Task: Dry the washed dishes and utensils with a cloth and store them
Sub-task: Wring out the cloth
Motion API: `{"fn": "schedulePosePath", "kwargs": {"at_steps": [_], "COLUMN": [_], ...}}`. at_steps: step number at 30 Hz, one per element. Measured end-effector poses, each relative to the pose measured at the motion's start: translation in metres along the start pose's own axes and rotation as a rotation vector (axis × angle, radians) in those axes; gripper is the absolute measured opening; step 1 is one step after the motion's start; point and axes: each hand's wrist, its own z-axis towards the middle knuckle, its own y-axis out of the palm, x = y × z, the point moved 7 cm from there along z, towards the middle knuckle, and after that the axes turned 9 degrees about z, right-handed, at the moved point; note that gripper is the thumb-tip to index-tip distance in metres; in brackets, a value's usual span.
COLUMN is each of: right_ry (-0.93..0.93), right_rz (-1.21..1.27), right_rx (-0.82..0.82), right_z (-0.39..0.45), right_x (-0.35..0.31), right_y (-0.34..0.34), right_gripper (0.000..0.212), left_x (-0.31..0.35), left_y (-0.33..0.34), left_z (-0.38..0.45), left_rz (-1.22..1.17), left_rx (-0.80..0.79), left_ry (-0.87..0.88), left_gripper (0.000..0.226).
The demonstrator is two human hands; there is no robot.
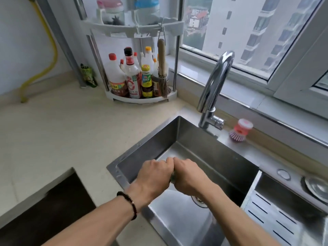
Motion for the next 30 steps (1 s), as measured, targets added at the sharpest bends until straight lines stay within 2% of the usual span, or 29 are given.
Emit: {"fn": "schedulePosePath", "kwargs": {"at_steps": [2,4,6,7,9,11,13,14,16,18,20,24,26,28,30], "right_ry": [0.026,-0.089,-0.246,-0.298,-0.376,-0.393,-0.324,-0.296,-0.155,-0.035,0.071,0.168,0.210,0.201,0.180], "right_rz": [0.103,0.024,-0.147,-0.212,-0.280,-0.260,-0.244,-0.258,-0.288,-0.204,-0.045,0.227,0.269,0.234,0.153], "right_rx": [0.048,0.258,0.430,0.471,0.560,0.565,0.467,0.436,0.290,0.150,-0.013,-0.112,-0.123,-0.106,-0.029], "right_z": [0.006,0.002,-0.006,-0.008,-0.008,0.002,0.019,0.026,0.036,0.042,0.047,0.055,0.059,0.059,0.055], "right_x": [0.012,0.011,0.008,0.009,0.014,0.018,0.018,0.016,0.011,0.015,0.022,0.033,0.041,0.043,0.043], "right_y": [0.007,0.005,0.010,0.014,0.016,0.011,0.003,-0.001,-0.005,0.003,0.015,0.026,0.027,0.026,0.020], "right_gripper": [0.066,0.089,0.089,0.084,0.069,0.052,0.041,0.046,0.046,0.021,0.011,0.002,0.006,0.010,0.020], "left_x": [-0.007,-0.024,-0.031,-0.026,-0.010,-0.003,-0.004,-0.007,-0.014,-0.014,-0.013,-0.012,-0.013,-0.014,-0.018], "left_y": [0.006,0.021,0.041,0.046,0.048,0.049,0.048,0.045,0.035,0.029,0.028,0.023,0.022,0.028,0.035], "left_z": [0.011,0.024,0.035,0.038,0.037,0.037,0.043,0.044,0.045,0.045,0.048,0.054,0.057,0.060,0.066], "left_rz": [-0.019,-0.280,-0.700,-0.819,-0.883,-0.794,-0.571,-0.441,-0.203,-0.003,0.135,0.199,0.200,0.167,0.052], "left_rx": [-0.013,-0.149,-0.317,-0.397,-0.553,-0.570,-0.431,-0.352,-0.198,-0.127,-0.109,-0.004,0.031,-0.104,-0.235], "left_ry": [-0.080,-0.268,-0.380,-0.337,-0.180,-0.095,-0.104,-0.127,-0.150,-0.083,0.006,0.117,0.134,0.123,0.021], "left_gripper": [0.016,0.015,0.018,0.013,0.004,0.014,0.013,0.008,0.006,0.006,0.016,0.009,0.009,0.011,0.006]}}
